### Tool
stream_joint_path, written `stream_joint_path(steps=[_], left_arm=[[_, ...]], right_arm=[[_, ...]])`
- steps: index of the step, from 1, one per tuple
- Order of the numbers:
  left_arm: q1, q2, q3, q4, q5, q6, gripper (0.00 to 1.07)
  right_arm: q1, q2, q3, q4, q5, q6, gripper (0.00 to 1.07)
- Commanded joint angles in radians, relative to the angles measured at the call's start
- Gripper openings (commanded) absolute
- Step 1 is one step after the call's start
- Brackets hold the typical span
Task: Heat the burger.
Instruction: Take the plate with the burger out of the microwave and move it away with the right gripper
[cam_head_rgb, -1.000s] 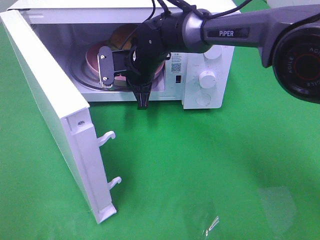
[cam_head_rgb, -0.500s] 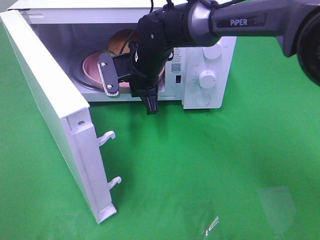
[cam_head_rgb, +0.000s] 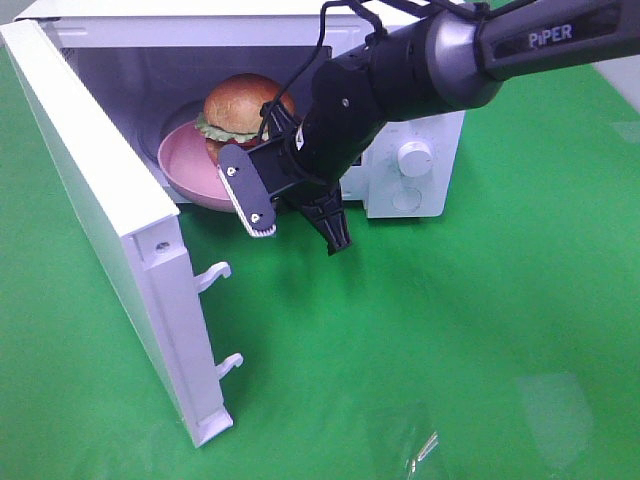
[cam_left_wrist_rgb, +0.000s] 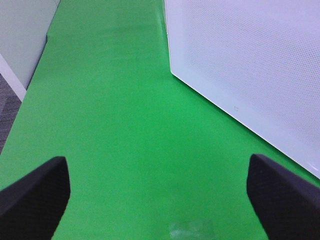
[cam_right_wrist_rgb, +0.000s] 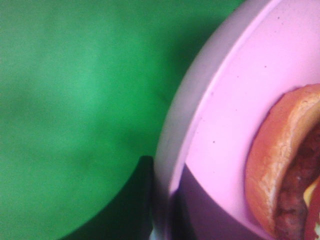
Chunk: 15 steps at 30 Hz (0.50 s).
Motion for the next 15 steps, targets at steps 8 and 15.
stream_joint_path(steps=[8,15], left_arm=[[0.004,-0.018,0.001,0.003,-0.014,-0.006,0.88],[0.004,-0.018,0.001,0.003,-0.014,-0.006,0.88]], right_arm=[[-0.011,-0.189,0.225,-0.012,-0.166,-0.096,0.00],[-0.011,-0.267,0.314,0.000,-0.173,-0.097,0.00]])
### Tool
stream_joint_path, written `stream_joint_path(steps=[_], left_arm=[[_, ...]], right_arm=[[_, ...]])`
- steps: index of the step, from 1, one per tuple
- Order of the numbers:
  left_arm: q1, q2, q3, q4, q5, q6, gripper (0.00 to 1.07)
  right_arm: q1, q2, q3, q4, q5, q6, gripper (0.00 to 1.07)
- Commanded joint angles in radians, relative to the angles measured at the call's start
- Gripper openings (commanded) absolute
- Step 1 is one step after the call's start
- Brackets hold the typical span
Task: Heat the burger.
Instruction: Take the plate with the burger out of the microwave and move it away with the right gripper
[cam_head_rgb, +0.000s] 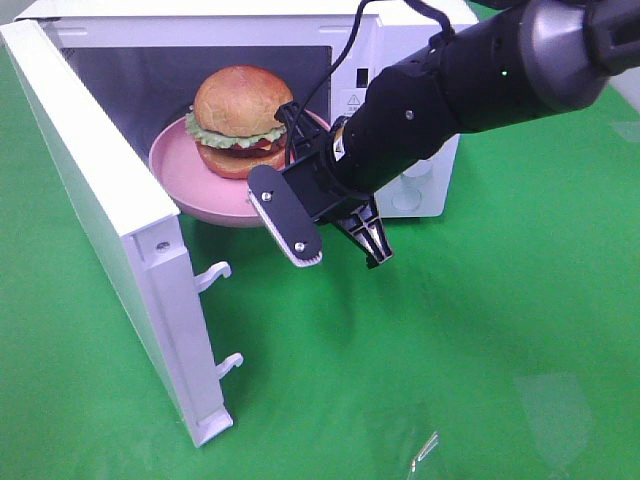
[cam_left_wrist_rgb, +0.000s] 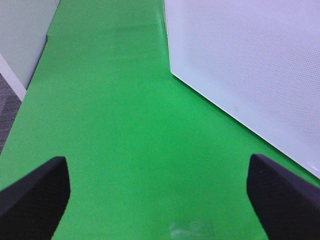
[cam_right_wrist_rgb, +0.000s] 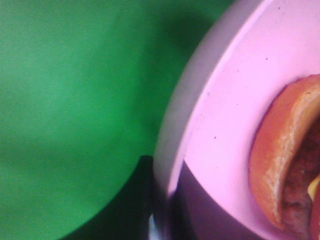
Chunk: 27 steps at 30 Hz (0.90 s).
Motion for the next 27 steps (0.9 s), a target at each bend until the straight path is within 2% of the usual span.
stream_joint_path(steps=[1,12,16,18,20,27], left_arm=[[0.004,-0.018,0.001,0.003,-0.014,-0.006,0.88],[0.004,-0.018,0.001,0.003,-0.014,-0.006,0.88],[0.004,-0.018,0.001,0.003,-0.014,-0.006,0.88],[0.004,-0.018,0.001,0.003,-0.014,-0.006,0.88],[0.004,-0.018,0.001,0.003,-0.014,-0.006,0.88],[0.004,-0.018,0.001,0.003,-0.014,-0.006,0.88]], right_arm=[[-0.015,-0.055,0.026,0.010,-0.040,0.022,0.00],[-0.012,-0.175,0.159,0.009,-0.048,0.023,0.00],[-0.012,-0.261,0.262,0.009,-0.057,0.023,0.00],[-0.012,-0.261,0.262,0.009,-0.057,0.023,0.00],[-0.012,-0.328,0.326,0.001,-0.057,0.023,0.00],[-0.012,-0.413,0.403,0.001,-0.056,0.027,0.00]])
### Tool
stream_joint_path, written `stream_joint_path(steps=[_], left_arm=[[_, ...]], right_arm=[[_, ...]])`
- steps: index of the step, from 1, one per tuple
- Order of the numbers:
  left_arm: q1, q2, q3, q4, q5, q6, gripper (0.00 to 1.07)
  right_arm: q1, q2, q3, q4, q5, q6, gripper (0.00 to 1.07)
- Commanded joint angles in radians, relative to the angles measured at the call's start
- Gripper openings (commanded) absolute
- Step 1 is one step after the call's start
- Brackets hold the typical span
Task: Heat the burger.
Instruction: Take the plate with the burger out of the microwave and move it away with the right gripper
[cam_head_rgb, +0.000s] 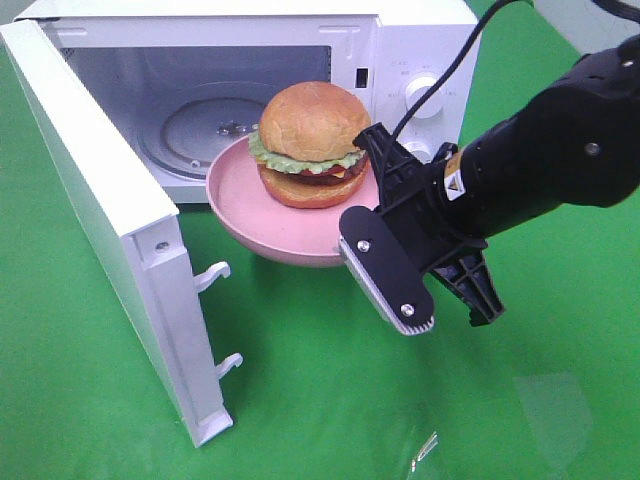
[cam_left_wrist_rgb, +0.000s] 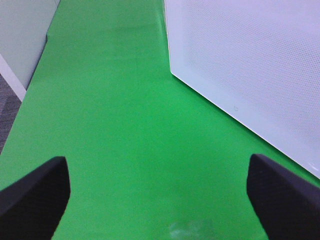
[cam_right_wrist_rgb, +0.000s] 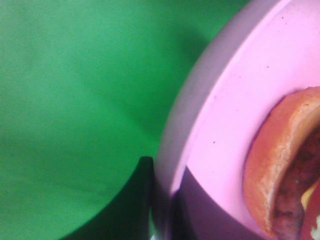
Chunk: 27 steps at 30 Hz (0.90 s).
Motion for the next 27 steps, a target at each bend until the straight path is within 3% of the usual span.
stream_joint_path(steps=[1,14,21,27], left_arm=[[0.004,-0.018,0.001,0.003,-0.014,-0.006,0.88],[0.004,-0.018,0.001,0.003,-0.014,-0.006,0.88],[0.004,-0.018,0.001,0.003,-0.014,-0.006,0.88],[0.004,-0.018,0.001,0.003,-0.014,-0.006,0.88]], right_arm=[[-0.008,-0.088,0.046,0.000,-0.053,0.021,0.00],[-0.008,-0.371,0.204,-0.074,0.093,0.128,0.00],[-0.008,-0.489,0.232,-0.110,0.168,0.236,0.00],[-0.008,-0.601,0.232,-0.233,0.300,0.425,0.00]])
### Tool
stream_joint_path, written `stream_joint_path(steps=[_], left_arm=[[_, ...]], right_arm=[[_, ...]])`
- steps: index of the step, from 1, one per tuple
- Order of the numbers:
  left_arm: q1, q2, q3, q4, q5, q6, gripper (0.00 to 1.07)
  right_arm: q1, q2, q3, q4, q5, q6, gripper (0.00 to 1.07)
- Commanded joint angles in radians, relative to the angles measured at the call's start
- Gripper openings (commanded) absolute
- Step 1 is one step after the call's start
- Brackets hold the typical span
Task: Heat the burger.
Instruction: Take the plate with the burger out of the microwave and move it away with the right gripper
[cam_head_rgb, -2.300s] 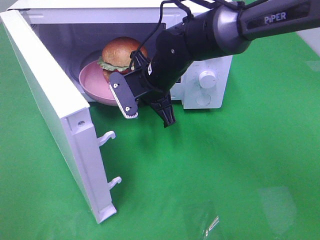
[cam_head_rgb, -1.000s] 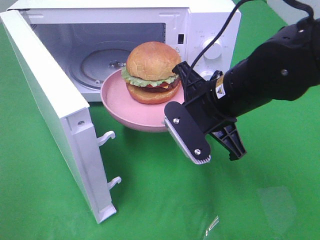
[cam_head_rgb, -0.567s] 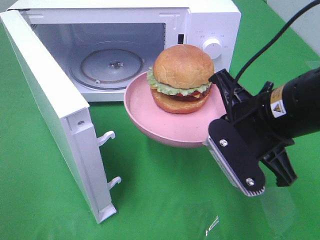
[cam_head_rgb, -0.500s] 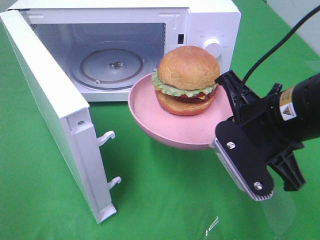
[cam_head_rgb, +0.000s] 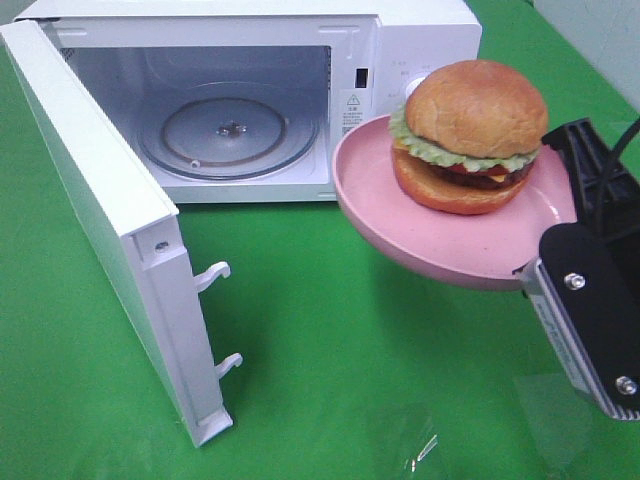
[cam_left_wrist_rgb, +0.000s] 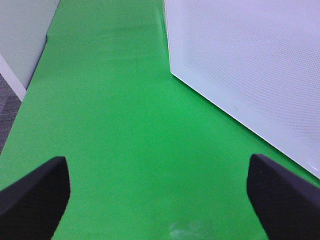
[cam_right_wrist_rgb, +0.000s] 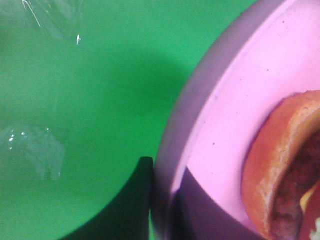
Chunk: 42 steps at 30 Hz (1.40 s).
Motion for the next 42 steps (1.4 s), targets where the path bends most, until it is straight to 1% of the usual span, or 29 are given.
stream_joint_path(steps=[1,2,3,4,7,9,10,11,12,13,14,15,16,17,18,19,24,29,31,32,33,34,35,36,37,38,39,40,42], left_arm=[[0.004,-0.018,0.001,0.003,-0.014,-0.006,0.88],[0.004,-0.018,0.001,0.003,-0.014,-0.006,0.88],[0.004,-0.018,0.001,0.003,-0.014,-0.006,0.88],[0.004,-0.018,0.001,0.003,-0.014,-0.006,0.88],[0.004,-0.018,0.001,0.003,-0.014,-0.006,0.88],[0.004,-0.018,0.001,0.003,-0.014,-0.006,0.88],[0.004,-0.018,0.001,0.003,-0.014,-0.006,0.88],[0.004,-0.018,0.001,0.003,-0.014,-0.006,0.88],[0.004,-0.018,0.001,0.003,-0.014,-0.006,0.88],[0.004,-0.018,0.001,0.003,-0.014,-0.006,0.88],[0.004,-0.018,0.001,0.003,-0.014,-0.006,0.88],[0.004,-0.018,0.001,0.003,-0.014,-0.006,0.88],[0.004,-0.018,0.001,0.003,-0.014,-0.006,0.88],[0.004,-0.018,0.001,0.003,-0.014,-0.006,0.88],[0.004,-0.018,0.001,0.003,-0.014,-0.006,0.88],[0.004,-0.018,0.001,0.003,-0.014,-0.006,0.88],[0.004,-0.018,0.001,0.003,-0.014,-0.006,0.88],[0.004,-0.018,0.001,0.003,-0.014,-0.006,0.88],[0.004,-0.018,0.001,0.003,-0.014,-0.006,0.88],[0.004,-0.018,0.001,0.003,-0.014,-0.006,0.88],[0.004,-0.018,0.001,0.003,-0.014,-0.006,0.88],[0.004,-0.018,0.001,0.003,-0.014,-0.006,0.88],[0.004,-0.018,0.001,0.003,-0.014,-0.006,0.88],[0.004,-0.018,0.001,0.003,-0.014,-0.006,0.88],[0.004,-0.018,0.001,0.003,-0.014,-0.006,0.88],[0.004,-0.018,0.001,0.003,-0.014,-0.006,0.88],[0.004,-0.018,0.001,0.003,-0.014,-0.006,0.88],[0.004,-0.018,0.001,0.003,-0.014,-0.006,0.88],[0.004,-0.018,0.001,0.003,-0.014,-0.006,0.88]], right_arm=[[-0.007,-0.049,-0.010,-0.072,0.001,0.089,0.00],[-0.007,-0.068,-0.010,-0.096,0.032,0.143,0.00],[-0.007,-0.068,-0.010,-0.096,0.032,0.143,0.00],[-0.007,-0.080,-0.010,-0.128,0.080,0.217,0.00],[-0.007,-0.084,-0.010,-0.141,0.097,0.251,0.00],[-0.007,-0.084,-0.010,-0.216,0.184,0.399,0.00],[-0.007,-0.084,-0.010,-0.216,0.184,0.399,0.00],[-0.007,-0.084,-0.010,-0.249,0.222,0.487,0.00],[-0.007,-0.084,-0.010,-0.249,0.222,0.487,0.00],[-0.007,-0.084,-0.010,-0.278,0.255,0.575,0.00],[-0.007,-0.084,-0.010,-0.278,0.255,0.575,0.00],[-0.007,-0.084,-0.010,-0.298,0.288,0.659,0.00],[-0.007,-0.084,-0.010,-0.298,0.288,0.659,0.00],[-0.007,-0.084,-0.010,-0.311,0.316,0.725,0.00],[-0.007,-0.084,-0.010,-0.311,0.316,0.725,0.00],[-0.007,-0.084,-0.010,-0.315,0.346,0.783,0.00],[-0.007,-0.084,-0.010,-0.317,0.395,0.923,0.00],[-0.007,-0.072,-0.010,-0.322,0.405,0.992,0.00],[-0.007,-0.041,-0.010,-0.363,0.409,1.070,0.00],[-0.007,-0.041,-0.010,-0.363,0.409,1.070,0.00],[-0.007,-0.003,-0.010,-0.409,0.419,1.156,0.00],[-0.007,-0.003,-0.010,-0.409,0.419,1.156,0.00],[-0.007,0.040,-0.011,-0.441,0.431,1.243,0.00],[-0.007,0.040,-0.011,-0.441,0.431,1.243,0.00],[-0.007,0.090,-0.011,-0.458,0.433,1.341,0.00],[-0.007,0.090,-0.011,-0.458,0.433,1.341,0.00],[-0.007,0.132,-0.011,-0.461,0.432,1.419,0.00],[-0.007,0.132,-0.011,-0.461,0.432,1.419,0.00],[-0.007,0.219,-0.011,-0.478,0.428,1.553,0.00]])
